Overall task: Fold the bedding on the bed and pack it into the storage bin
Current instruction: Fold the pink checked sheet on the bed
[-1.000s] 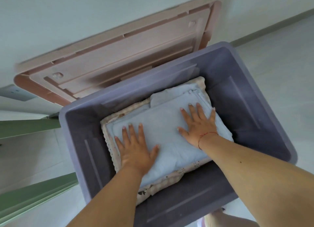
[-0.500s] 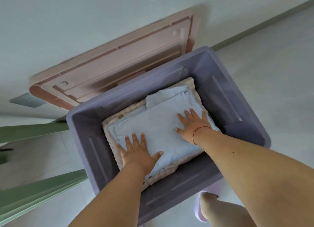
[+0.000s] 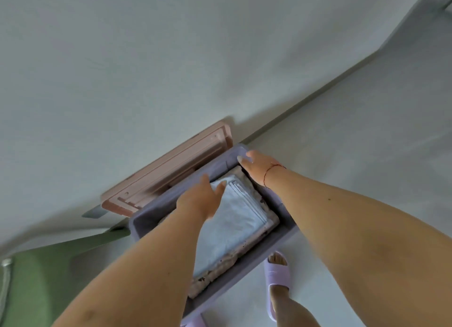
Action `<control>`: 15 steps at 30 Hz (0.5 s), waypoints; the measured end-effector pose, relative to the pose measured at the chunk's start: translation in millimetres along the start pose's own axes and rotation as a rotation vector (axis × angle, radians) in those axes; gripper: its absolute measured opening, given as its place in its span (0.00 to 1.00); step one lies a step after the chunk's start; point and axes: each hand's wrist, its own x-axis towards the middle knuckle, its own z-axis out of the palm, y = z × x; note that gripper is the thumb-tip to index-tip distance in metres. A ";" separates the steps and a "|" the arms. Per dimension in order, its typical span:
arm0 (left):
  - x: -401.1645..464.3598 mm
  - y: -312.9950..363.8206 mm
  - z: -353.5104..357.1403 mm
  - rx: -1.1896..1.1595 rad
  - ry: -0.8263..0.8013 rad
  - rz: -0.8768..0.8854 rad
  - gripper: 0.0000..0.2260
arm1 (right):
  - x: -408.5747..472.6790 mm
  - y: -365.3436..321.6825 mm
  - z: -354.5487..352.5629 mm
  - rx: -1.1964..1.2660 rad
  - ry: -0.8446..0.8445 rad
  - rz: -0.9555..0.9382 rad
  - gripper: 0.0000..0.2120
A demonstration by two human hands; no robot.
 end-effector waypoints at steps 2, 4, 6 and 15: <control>-8.3 26.0 -27.2 -0.039 0.023 0.016 0.31 | -18.3 -1.3 -40.7 0.071 0.046 -0.008 0.24; -17.3 57.1 -52.2 -0.059 0.063 0.066 0.29 | -39.7 1.8 -81.8 0.161 0.115 -0.018 0.23; -25.4 88.5 -74.9 -0.090 0.104 0.109 0.25 | -57.3 9.6 -118.5 0.245 0.168 -0.017 0.27; -50.9 228.6 -136.1 -0.074 0.126 0.303 0.27 | -115.0 80.1 -251.5 0.651 0.313 0.096 0.28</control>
